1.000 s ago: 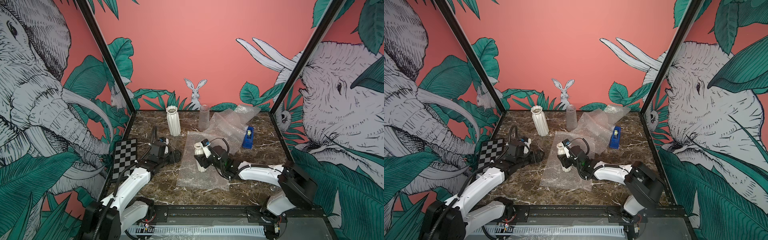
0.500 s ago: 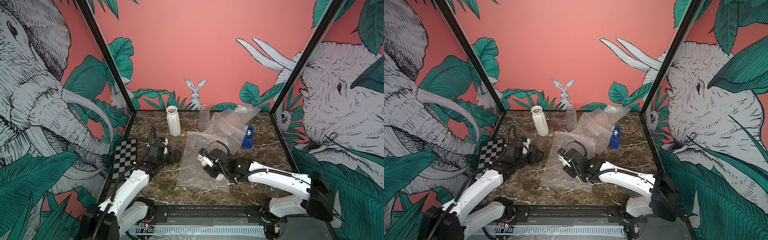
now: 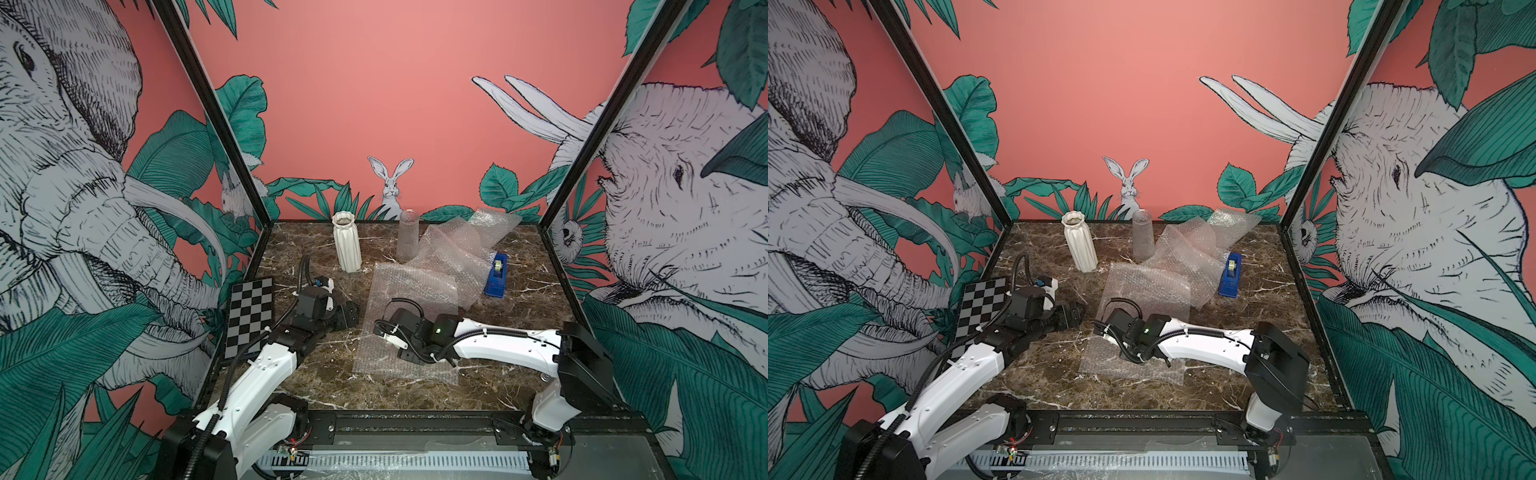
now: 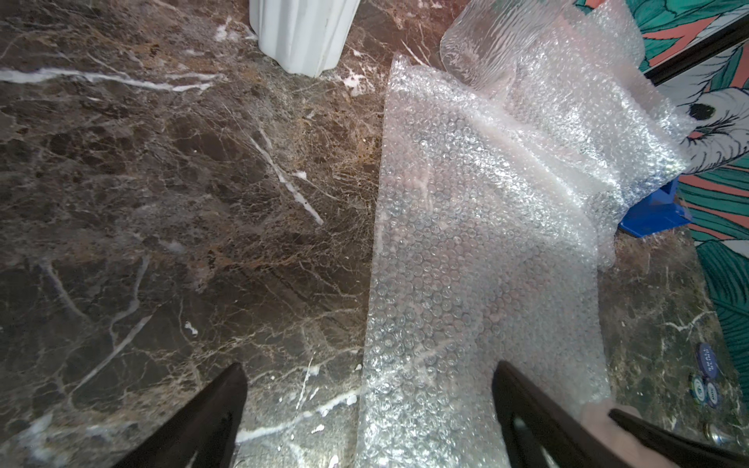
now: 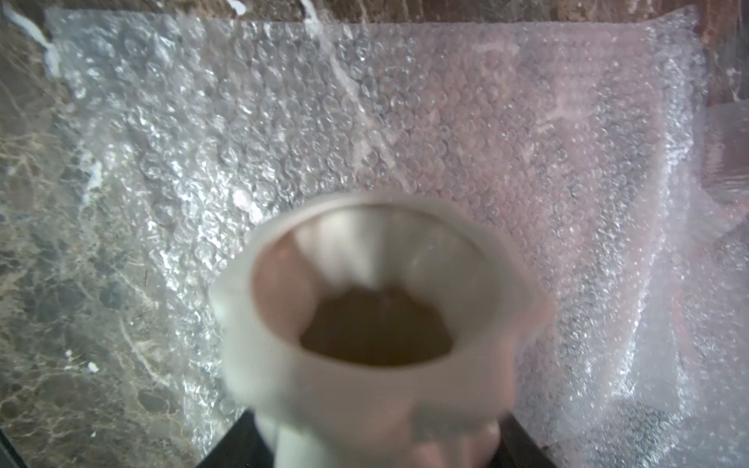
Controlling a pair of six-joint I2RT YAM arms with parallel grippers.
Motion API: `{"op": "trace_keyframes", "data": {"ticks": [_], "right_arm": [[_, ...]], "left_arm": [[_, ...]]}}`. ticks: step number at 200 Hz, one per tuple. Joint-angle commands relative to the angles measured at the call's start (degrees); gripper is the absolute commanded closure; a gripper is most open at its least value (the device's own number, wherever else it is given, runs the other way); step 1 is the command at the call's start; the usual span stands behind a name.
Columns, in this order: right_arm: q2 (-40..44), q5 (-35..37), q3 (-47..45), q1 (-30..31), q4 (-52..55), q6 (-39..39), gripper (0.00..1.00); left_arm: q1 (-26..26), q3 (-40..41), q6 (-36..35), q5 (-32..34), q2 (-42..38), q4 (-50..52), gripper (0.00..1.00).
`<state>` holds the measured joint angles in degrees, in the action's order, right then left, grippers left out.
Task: Wrap vases in bubble wrap
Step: Place the vase in bubble wrap.
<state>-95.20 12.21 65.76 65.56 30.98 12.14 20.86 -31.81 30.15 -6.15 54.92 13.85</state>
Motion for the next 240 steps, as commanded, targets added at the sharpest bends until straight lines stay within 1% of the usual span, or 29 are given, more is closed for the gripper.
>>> {"op": "trace_keyframes", "data": {"ticks": [1, 30, 49, 69, 92, 115, 142, 172, 186, 190, 198, 210, 226, 240], "right_arm": [[-1.8, -1.03, 2.85, 0.45, -1.65, 3.55, 0.7], [-5.3, -1.98, 2.93, 0.8, -2.48, 4.12, 0.65], [-6.52, -2.08, 2.31, 1.01, -3.91, 4.4, 0.55], [-6.89, -1.72, 1.83, 1.24, -5.29, 4.56, 0.41], [-7.1, -2.8, 1.07, 1.22, -6.73, 4.44, 0.27], [-7.17, -2.74, 0.78, 1.15, -7.58, 4.14, 0.18], [-5.9, -2.6, 0.53, 1.06, -7.31, 3.44, 0.17], [0.57, -2.13, -1.61, 1.78, -4.86, 0.05, 0.21], [2.99, -0.79, -4.32, 3.69, -3.88, -1.47, 0.23], [5.36, -0.62, -5.18, 4.41, -3.55, -1.77, 0.23], [7.06, -0.22, -6.96, 6.03, -3.06, -2.36, 0.25], [9.01, -0.66, -9.52, 8.37, -3.0, -3.44, 0.27], [9.85, -1.64, -11.63, 10.46, -3.38, -5.11, 0.32], [8.72, -1.53, -12.27, 11.28, -3.54, -5.96, 0.35]], "left_arm": [[0.24, 0.92, -0.27, 1.65, -1.14, 1.78, 0.04], [0.23, 1.23, -0.09, 2.25, -1.41, 1.35, 0.04], [0.23, 1.31, -0.13, 2.19, -1.31, 1.01, 0.03], [0.23, 1.24, -0.22, 2.32, -1.01, 1.01, 0.03], [0.23, 1.25, -0.36, 2.33, -0.83, 0.78, 0.03], [0.24, 1.31, -0.44, 2.21, -0.81, 0.92, 0.03], [0.28, 1.4, -0.71, 1.47, -0.54, 0.9, 0.03], [0.2, 0.92, -0.87, -1.71, 1.11, 0.37, 0.06], [0.56, 0.96, -0.88, -3.03, 1.87, -0.36, 0.08], [0.77, 0.96, -0.86, -3.15, 1.99, -0.61, 0.09], [0.94, 1.09, -0.82, -3.25, 2.2, -0.77, 0.09], [0.99, 1.39, -0.63, -3.25, 2.44, -1.37, 0.09], [0.98, 1.84, -0.26, -3.25, 3.09, -2.46, 0.1], [1.12, 1.76, -0.01, -4.02, 4.43, -3.25, 0.12]]}}
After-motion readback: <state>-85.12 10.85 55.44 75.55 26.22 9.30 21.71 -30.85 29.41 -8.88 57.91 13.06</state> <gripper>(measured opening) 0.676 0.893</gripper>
